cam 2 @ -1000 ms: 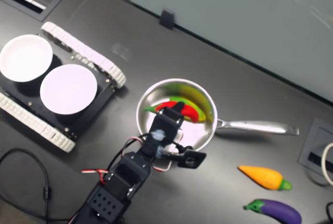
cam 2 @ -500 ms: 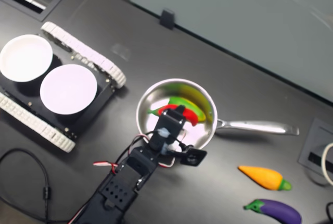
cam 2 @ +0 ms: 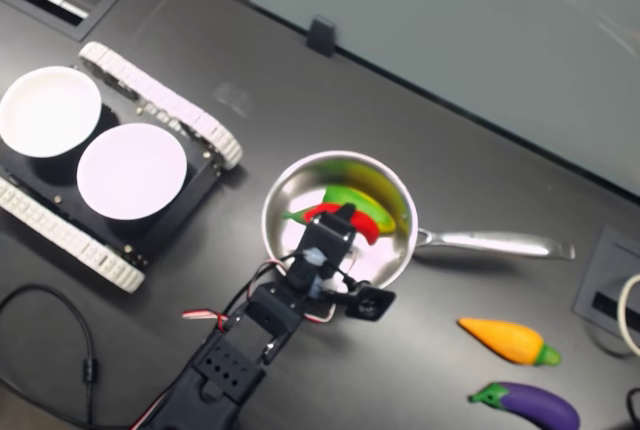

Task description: Pick up the chilli and place them in the pan

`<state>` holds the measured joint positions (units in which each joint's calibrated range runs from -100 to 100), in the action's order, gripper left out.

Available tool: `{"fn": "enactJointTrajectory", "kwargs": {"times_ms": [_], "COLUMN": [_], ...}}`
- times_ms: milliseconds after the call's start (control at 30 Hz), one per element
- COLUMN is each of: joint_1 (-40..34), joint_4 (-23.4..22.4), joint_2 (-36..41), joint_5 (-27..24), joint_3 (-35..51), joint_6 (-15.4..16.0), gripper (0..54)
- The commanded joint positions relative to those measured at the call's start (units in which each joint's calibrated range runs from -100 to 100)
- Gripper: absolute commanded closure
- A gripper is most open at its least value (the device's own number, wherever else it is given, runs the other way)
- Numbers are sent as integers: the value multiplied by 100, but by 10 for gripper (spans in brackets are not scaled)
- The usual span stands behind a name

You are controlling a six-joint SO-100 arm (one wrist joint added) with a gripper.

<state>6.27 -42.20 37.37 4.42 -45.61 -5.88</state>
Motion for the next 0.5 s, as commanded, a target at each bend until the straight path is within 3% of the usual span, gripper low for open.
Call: {"fn": "enactJointTrajectory", "kwargs": {"times_ms": [0,200,467], "joint_1": [-77,-111,-294], "joint_4": [-83,-185,-398], "joint_2": [434,619,974], "joint_5": [-78,-83,-68], "joint_3": [204,40,-159], "joint_6": [-43,-43,-43], "gripper": [344,239,171]}}
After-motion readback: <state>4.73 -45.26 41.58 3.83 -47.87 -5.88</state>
